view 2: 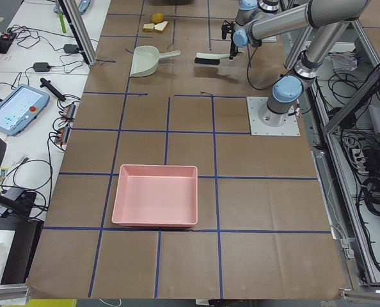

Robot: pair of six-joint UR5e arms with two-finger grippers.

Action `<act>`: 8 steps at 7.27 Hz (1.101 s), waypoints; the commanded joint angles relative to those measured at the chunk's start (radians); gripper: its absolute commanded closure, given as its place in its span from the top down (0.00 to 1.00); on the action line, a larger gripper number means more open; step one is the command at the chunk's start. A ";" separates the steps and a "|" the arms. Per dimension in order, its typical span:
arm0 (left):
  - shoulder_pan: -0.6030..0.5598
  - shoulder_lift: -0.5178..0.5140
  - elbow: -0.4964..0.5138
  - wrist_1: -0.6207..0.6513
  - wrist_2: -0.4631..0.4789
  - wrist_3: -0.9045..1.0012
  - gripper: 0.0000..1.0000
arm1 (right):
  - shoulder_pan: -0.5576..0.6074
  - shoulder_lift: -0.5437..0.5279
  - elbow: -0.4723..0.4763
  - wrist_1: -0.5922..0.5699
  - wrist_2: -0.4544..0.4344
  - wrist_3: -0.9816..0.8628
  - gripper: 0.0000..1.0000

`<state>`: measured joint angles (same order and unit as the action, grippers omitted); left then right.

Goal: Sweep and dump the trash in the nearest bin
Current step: 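Lift the brush with the left gripper while the right gripper reaches for the dustpan handle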

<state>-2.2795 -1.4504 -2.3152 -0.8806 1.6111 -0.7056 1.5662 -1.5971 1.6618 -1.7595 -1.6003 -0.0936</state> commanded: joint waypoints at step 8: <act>0.229 -0.001 0.304 -0.395 -0.007 0.208 0.09 | 0.002 0.000 0.000 -0.006 0.003 0.017 1.00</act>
<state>-2.0580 -1.4329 -2.0509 -1.2548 1.6057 -0.5088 1.5665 -1.5967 1.6633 -1.7620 -1.5990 -0.0798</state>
